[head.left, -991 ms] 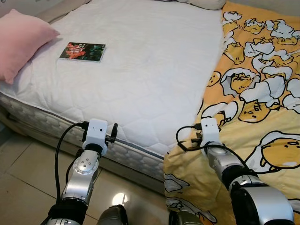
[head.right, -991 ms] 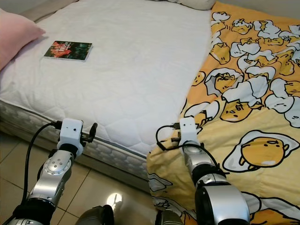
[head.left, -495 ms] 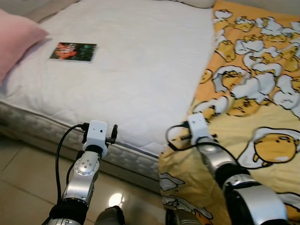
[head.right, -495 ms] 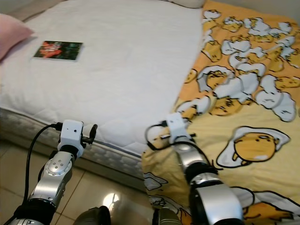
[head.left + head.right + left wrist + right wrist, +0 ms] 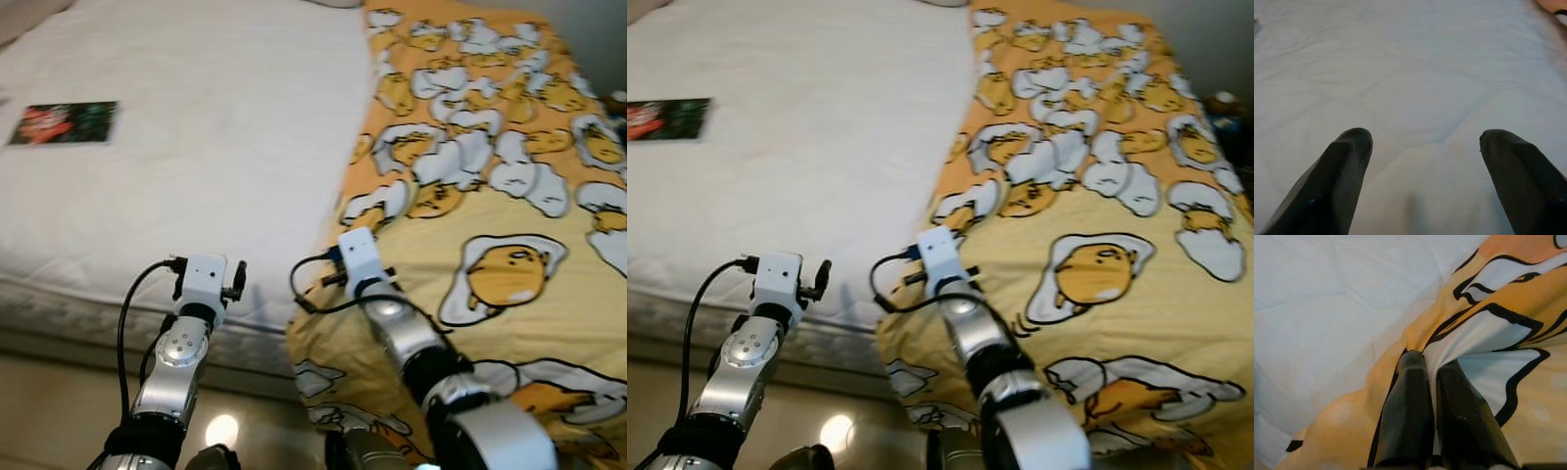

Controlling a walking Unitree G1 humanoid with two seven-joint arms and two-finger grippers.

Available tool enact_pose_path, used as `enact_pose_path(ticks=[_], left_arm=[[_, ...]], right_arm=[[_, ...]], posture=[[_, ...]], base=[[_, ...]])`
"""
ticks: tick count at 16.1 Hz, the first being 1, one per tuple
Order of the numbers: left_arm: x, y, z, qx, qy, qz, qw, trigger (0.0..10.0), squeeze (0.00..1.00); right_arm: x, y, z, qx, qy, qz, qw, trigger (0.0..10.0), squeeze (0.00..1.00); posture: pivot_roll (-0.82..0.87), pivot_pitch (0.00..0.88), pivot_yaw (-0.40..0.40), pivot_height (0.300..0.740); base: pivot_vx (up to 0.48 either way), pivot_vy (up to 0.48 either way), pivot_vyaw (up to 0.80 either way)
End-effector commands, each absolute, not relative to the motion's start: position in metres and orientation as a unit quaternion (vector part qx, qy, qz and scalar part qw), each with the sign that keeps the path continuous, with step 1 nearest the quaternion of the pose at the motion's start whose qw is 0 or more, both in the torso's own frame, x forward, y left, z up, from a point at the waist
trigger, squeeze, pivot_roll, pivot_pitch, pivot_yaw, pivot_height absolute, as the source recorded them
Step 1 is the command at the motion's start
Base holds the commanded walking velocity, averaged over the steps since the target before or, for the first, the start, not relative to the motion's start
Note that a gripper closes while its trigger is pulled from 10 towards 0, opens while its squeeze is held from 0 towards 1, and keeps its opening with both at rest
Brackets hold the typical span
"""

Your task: Clean up the room

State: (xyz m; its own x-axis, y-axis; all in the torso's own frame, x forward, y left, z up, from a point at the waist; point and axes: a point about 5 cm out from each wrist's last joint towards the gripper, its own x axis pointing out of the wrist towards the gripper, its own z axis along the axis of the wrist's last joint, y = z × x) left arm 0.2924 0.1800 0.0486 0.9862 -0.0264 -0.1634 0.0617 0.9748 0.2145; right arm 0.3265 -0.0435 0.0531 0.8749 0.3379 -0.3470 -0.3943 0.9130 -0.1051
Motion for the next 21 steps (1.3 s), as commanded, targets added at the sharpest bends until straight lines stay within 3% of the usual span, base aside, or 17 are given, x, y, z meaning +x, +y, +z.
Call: enact_pose_path(ticks=[1, 4, 5, 6, 7, 8, 9, 10, 13, 16, 19, 20, 21], left_arm=[[0.294, 0.176, 0.048, 0.113, 0.081, -0.028, 0.99, 10.0, 0.0], [0.297, 0.173, 0.049, 0.112, 0.079, -0.033, 0.99, 10.0, 0.0], [0.298, 0.172, 0.049, 0.111, 0.079, -0.035, 0.99, 10.0, 0.0], [0.299, 0.171, 0.049, 0.11, 0.079, -0.036, 0.99, 10.0, 0.0], [0.3, 0.17, 0.049, 0.109, 0.078, -0.037, 0.99, 10.0, 0.0], [0.301, 0.169, 0.049, 0.109, 0.078, -0.037, 0.99, 10.0, 0.0], [0.302, 0.169, 0.05, 0.108, 0.076, -0.037, 0.99, 10.0, 0.0], [0.302, 0.168, 0.05, 0.108, 0.076, -0.038, 0.991, 10.0, 0.0], [0.305, 0.166, 0.05, 0.108, 0.075, -0.041, 0.99, 10.0, 0.0], [0.311, 0.162, 0.052, 0.107, 0.079, -0.052, 0.99, 10.0, 0.0], [0.314, 0.144, 0.044, 0.005, 0.129, -0.075, 0.989, 10.0, 0.0], [0.316, 0.136, 0.038, -0.078, 0.163, -0.071, 0.981, 10.0, 0.0], [0.317, 0.131, 0.035, -0.118, 0.182, -0.071, 0.974, 10.0, 0.0]], right_arm=[[0.302, 0.015, 0.058, -0.069, 0.15, 0.321, 0.933, 0.0, 0.34], [0.296, 0.027, 0.067, -0.049, 0.132, 0.354, 0.925, 0.0, 0.29], [0.299, 0.02, 0.067, -0.054, 0.133, 0.344, 0.928, 0.0, 0.0], [0.306, 0.006, 0.066, -0.067, 0.133, 0.322, 0.935, 4.7, 0.0], [0.312, -0.018, 0.065, -0.084, 0.122, 0.293, 0.944, 10.0, 0.0], [0.313, -0.035, 0.064, -0.11, 0.106, 0.271, 0.95, 10.0, 0.0], [0.31, -0.056, 0.055, -0.126, 0.116, 0.249, 0.953, 10.0, 1.0], [0.302, -0.075, 0.042, -0.13, 0.143, 0.239, 0.952, 10.0, 1.0], [0.277, -0.099, 0.024, -0.152, 0.154, 0.247, 0.945, 10.0, 1.0], [0.264, -0.111, 0.044, -0.159, 0.089, 0.243, 0.953, 10.0, 1.0], [0.252, -0.142, 0.045, -0.203, 0.069, 0.184, 0.959, 10.0, 1.0], [0.243, -0.162, 0.045, -0.234, 0.058, 0.142, 0.96, 10.0, 0.31], [0.238, -0.169, 0.047, -0.245, 0.049, 0.126, 0.96, 10.0, 0.0]], posture=[[0.03, 0.114, -0.052, 0.74], [0.02, 0.107, -0.046, 0.74], [0.02, 0.104, -0.046, 0.74], [0.02, 0.098, -0.045, 0.74], [0.01, 0.089, -0.046, 0.74], [0.01, 0.087, -0.046, 0.74], [0.0, 0.077, -0.045, 0.74], [0.0, 0.074, -0.046, 0.74], [-0.01, 0.061, -0.039, 0.74], [-0.04, 0.048, -0.035, 0.74], [-0.06, 0.056, -0.034, 0.74], [-0.07, 0.064, -0.032, 0.74], [-0.08, 0.069, -0.028, 0.74]], base=[[0.0, 0.0, 0.0], [0.0, 0.0, 0.0], [0.0, 0.0, 0.0], [0.0, 0.0, 0.0], [0.0, 0.0, 0.0], [0.0, 0.0, 0.0], [0.0, 0.0, 0.0], [0.0, 0.0, 0.0], [0.0, 0.0, 0.0], [0.0, 0.0, 0.0], [0.0, 0.0, 0.0], [0.0, 0.0, 0.0], [0.0, 0.0, 0.0]])
